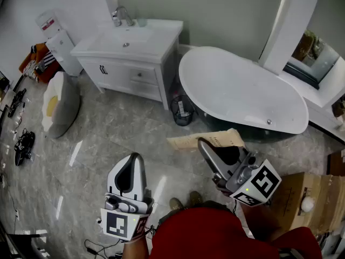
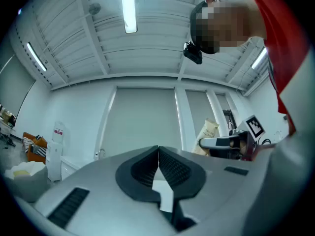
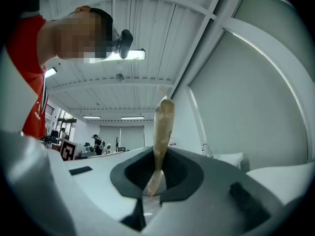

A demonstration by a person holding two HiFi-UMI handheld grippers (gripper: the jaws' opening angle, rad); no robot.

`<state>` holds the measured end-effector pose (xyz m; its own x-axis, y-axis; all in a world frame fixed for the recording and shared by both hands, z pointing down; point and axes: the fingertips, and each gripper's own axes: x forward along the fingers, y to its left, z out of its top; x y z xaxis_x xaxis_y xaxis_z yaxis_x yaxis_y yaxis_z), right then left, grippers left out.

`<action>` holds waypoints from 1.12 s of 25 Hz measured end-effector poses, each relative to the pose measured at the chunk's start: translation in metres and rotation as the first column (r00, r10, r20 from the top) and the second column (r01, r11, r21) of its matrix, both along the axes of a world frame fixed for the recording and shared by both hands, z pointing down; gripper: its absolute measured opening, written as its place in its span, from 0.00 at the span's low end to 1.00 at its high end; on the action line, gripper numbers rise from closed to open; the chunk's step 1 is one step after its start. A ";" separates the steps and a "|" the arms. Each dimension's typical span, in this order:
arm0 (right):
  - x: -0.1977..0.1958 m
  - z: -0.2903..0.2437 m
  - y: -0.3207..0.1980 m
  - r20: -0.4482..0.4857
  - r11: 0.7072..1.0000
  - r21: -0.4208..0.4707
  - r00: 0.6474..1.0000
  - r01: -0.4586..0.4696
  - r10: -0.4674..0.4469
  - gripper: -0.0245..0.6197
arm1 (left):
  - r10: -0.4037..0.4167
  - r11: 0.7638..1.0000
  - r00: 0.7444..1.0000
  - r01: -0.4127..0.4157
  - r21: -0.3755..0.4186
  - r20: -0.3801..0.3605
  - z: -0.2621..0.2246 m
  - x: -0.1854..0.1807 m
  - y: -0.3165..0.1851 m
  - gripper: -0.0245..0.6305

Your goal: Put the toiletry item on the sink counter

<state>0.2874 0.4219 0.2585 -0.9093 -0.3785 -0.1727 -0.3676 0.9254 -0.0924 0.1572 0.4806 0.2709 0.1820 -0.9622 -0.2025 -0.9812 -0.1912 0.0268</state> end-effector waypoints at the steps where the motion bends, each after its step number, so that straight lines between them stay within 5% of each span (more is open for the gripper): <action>1: 0.001 0.000 0.000 -0.003 1.000 0.003 1.000 -0.002 0.002 0.10 | 0.000 1.000 1.000 0.000 0.000 0.001 0.000 0.001 0.000 0.06; 28: 0.029 0.003 -0.064 0.009 0.997 0.033 0.998 0.063 -0.064 0.10 | -0.059 0.997 0.998 0.059 0.040 0.009 -0.011 0.030 -0.057 0.06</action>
